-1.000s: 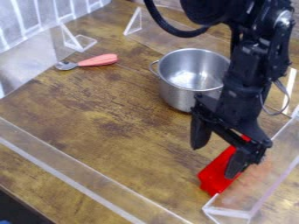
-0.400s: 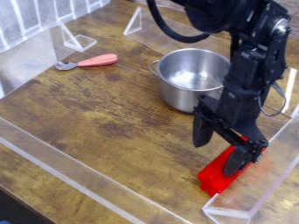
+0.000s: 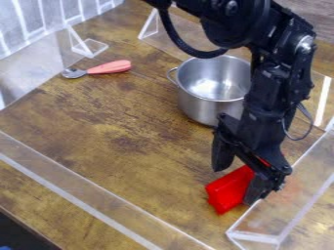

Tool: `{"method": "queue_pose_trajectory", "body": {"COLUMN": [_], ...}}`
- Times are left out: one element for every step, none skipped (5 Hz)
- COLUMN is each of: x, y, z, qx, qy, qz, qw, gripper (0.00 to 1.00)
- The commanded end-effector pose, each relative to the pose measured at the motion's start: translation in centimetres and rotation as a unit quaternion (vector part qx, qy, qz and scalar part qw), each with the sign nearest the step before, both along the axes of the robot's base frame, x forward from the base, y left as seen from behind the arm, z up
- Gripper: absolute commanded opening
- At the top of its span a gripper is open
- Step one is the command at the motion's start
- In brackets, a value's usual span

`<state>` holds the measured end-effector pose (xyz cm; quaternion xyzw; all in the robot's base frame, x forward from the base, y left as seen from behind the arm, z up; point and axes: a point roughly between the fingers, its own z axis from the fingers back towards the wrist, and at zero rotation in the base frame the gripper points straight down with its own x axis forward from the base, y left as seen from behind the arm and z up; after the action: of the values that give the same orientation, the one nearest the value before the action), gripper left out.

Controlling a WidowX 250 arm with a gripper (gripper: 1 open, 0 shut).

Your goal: Put the red object in the silver pot

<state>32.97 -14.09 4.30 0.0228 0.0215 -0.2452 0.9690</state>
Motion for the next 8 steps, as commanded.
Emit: {"method": "queue_pose_trajectory", "body": {"x": [0.6, 1.2, 1.8, 2.0, 2.2, 2.4, 3.0, 4.2], "y": [0.1, -0.1, -0.7, -0.9, -1.0, -1.3, 0.2, 2.4], "z": [0.5, 0.3, 0.6, 2.6, 4.5, 4.3, 6.9, 10.3], "qx": [-0.012, -0.015, -0.016, -0.016, -0.013, -0.012, 0.009, 0.032], "qy": [-0.017, -0.014, -0.014, -0.019, -0.028, -0.033, -0.034, -0.050], "qz": [-0.015, -0.009, 0.001, -0.003, -0.013, -0.025, -0.034, -0.033], "qw": [0.9997, 0.9997, 0.9998, 0.9997, 0.9994, 0.9991, 0.9988, 0.9977], "gripper": [1.00, 1.00, 0.00, 0.00, 0.00, 0.00, 0.00, 0.00]}}
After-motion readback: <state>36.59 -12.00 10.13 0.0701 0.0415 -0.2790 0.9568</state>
